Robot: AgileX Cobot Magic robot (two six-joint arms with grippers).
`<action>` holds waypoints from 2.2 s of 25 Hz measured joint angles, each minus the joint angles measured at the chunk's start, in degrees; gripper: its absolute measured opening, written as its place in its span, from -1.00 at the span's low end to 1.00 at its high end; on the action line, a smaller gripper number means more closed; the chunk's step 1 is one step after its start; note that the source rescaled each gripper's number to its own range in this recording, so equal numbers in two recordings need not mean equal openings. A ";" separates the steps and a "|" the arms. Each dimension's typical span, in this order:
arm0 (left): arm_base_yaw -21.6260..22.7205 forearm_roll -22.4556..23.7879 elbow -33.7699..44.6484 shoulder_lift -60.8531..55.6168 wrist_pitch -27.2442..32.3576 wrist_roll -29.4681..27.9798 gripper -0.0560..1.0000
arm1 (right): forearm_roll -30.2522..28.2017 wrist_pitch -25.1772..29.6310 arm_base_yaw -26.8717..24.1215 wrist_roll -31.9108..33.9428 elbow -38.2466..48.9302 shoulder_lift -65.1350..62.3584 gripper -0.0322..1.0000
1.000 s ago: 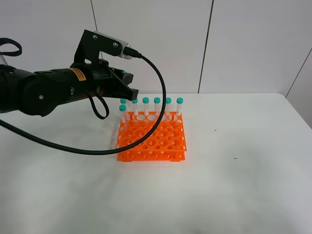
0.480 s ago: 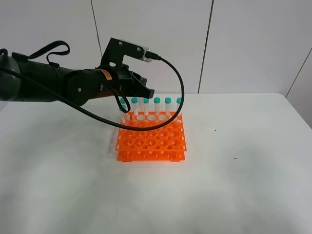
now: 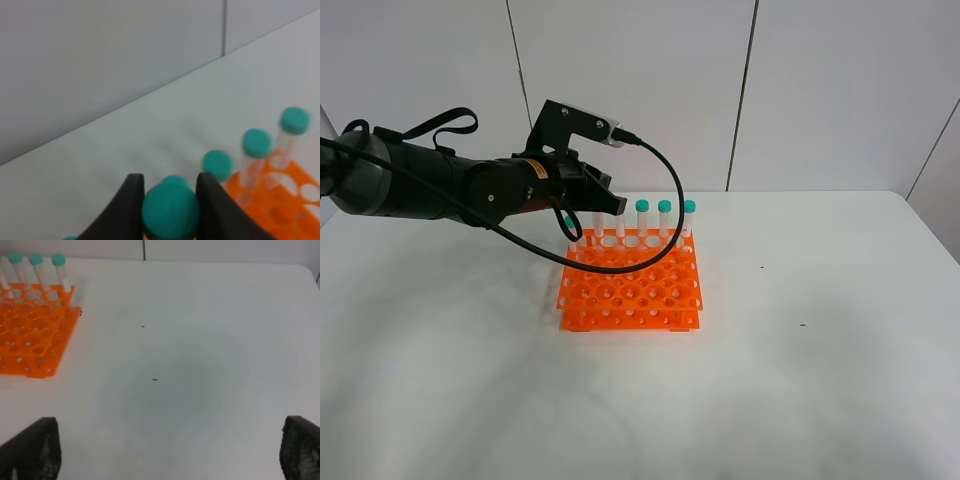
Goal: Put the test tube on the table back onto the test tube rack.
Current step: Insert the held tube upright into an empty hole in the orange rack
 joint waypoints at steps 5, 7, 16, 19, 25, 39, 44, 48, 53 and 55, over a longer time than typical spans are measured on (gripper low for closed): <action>0.39 0.00 0.72 0.02 -0.70 0.00 -0.87 | 0.00 0.00 0.00 0.14 0.00 0.00 1.00; 0.39 0.00 1.57 0.02 -0.76 0.00 -0.87 | 0.00 0.00 0.00 0.14 0.00 0.00 1.00; 0.39 0.00 2.32 1.58 -2.68 0.00 -0.87 | 0.05 0.00 0.00 0.14 0.00 0.00 1.00; 0.39 0.00 2.32 1.82 -3.47 -0.05 -0.87 | 0.10 0.00 0.00 0.14 0.00 0.00 1.00; 0.39 0.00 2.32 1.89 -3.65 -0.18 -0.87 | 0.17 0.00 0.00 0.14 0.00 0.00 1.00; 0.27 -0.13 2.08 0.35 -1.82 -3.83 -0.87 | 0.17 0.00 0.00 0.14 0.00 0.00 1.00; -0.10 -0.13 2.08 0.35 -1.33 -4.76 -0.87 | 0.17 0.00 0.00 0.14 0.00 0.00 1.00; -0.31 -0.13 2.08 0.35 -1.07 -4.87 -0.87 | 0.17 0.00 0.00 0.14 0.00 0.00 1.00; -0.31 -0.13 2.08 1.00 -1.48 -4.87 -0.87 | 0.17 0.00 0.00 0.14 0.00 0.00 1.00; -0.31 -0.13 2.08 1.81 -1.79 -4.87 -0.87 | 0.17 0.00 0.00 0.14 0.00 0.00 1.00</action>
